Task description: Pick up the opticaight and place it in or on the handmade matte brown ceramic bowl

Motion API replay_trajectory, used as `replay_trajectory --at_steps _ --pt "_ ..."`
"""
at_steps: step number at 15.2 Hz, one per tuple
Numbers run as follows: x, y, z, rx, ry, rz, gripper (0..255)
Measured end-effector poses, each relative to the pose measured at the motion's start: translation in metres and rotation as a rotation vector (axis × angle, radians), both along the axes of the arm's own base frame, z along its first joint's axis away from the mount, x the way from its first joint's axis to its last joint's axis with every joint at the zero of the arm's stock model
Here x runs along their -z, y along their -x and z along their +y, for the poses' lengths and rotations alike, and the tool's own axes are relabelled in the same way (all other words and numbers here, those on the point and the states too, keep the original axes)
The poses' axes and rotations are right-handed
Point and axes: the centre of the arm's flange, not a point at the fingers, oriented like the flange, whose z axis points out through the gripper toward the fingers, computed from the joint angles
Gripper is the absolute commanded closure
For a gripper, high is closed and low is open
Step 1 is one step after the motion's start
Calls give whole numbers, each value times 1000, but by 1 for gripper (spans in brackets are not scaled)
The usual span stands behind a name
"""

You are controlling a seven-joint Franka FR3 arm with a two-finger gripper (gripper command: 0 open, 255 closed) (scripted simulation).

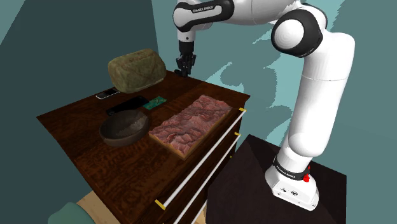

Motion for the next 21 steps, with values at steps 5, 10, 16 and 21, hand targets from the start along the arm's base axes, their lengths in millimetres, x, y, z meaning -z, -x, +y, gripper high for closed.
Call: replay_trajectory --at_steps 5,10,16,21 --pt "-25 2 0 0 0 0 255" --pt "-49 1 7 0 0 0 255" --pt "-52 20 78 -1 0 0 255" --pt "-52 33 141 -1 0 1 255"
